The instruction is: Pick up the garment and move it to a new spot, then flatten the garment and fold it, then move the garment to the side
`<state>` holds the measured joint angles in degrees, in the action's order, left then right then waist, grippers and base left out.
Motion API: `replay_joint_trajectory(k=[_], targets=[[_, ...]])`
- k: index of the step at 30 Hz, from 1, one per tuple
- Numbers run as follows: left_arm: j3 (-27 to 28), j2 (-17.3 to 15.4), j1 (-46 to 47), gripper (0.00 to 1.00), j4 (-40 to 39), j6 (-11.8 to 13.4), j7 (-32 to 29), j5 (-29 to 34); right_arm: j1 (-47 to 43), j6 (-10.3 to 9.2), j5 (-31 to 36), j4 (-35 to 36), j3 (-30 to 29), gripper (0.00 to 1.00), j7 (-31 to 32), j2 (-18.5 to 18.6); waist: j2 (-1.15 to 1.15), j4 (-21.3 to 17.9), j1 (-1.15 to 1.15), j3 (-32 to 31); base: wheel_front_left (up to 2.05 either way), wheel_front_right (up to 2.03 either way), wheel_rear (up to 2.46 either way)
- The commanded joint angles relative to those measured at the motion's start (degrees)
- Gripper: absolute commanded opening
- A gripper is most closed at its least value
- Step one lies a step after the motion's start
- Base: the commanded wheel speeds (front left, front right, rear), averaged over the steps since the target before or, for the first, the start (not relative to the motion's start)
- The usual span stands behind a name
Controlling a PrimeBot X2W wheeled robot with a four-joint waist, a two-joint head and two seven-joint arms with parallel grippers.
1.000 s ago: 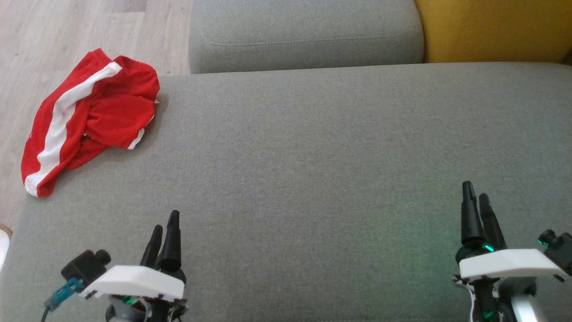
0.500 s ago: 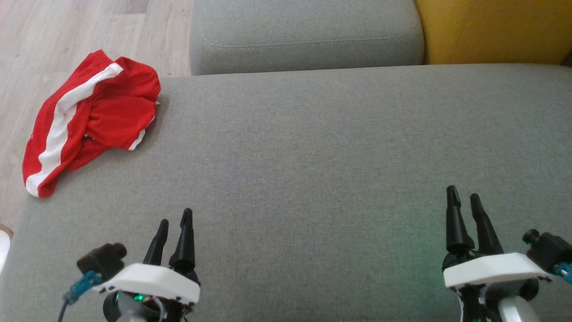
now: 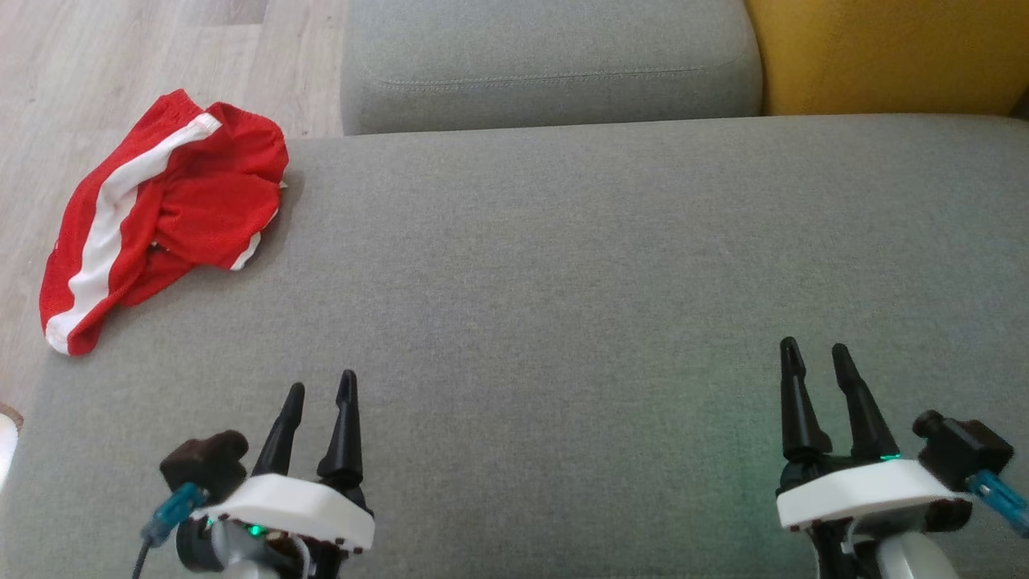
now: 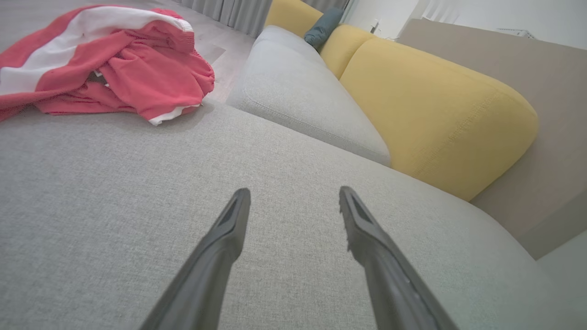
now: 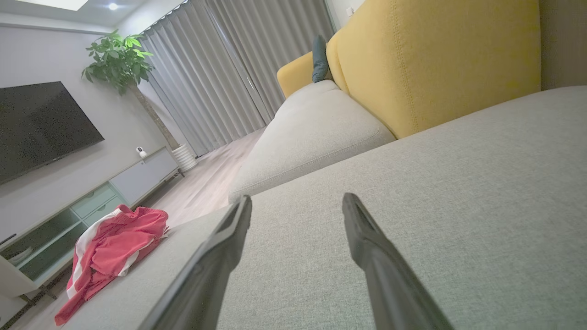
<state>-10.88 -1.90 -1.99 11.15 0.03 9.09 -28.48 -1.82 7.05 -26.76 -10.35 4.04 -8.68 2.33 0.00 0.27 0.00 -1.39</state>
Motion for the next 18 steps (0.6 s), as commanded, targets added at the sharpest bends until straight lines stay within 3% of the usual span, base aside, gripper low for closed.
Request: replay_joint_trajectory(k=[1, 18], targets=[[0.7, -0.8, 2.5, 1.0, -2.4, 0.3, 0.9, 2.2, 2.0, 0.33, 2.1, 1.7, 1.5, 1.0, -1.3, 0.4, 0.0, 0.0, 0.0, 0.0, 0.0, 0.0, 0.0], [-0.5, -0.9, 2.0, 1.0, -2.4, 1.8, 3.9, 13.6, 2.0, 0.4, 14.9, 0.8, 1.3, 1.0, -4.3, 0.5, 0.0, 0.1, 0.0, -0.2, 0.0, 0.0, 0.0]])
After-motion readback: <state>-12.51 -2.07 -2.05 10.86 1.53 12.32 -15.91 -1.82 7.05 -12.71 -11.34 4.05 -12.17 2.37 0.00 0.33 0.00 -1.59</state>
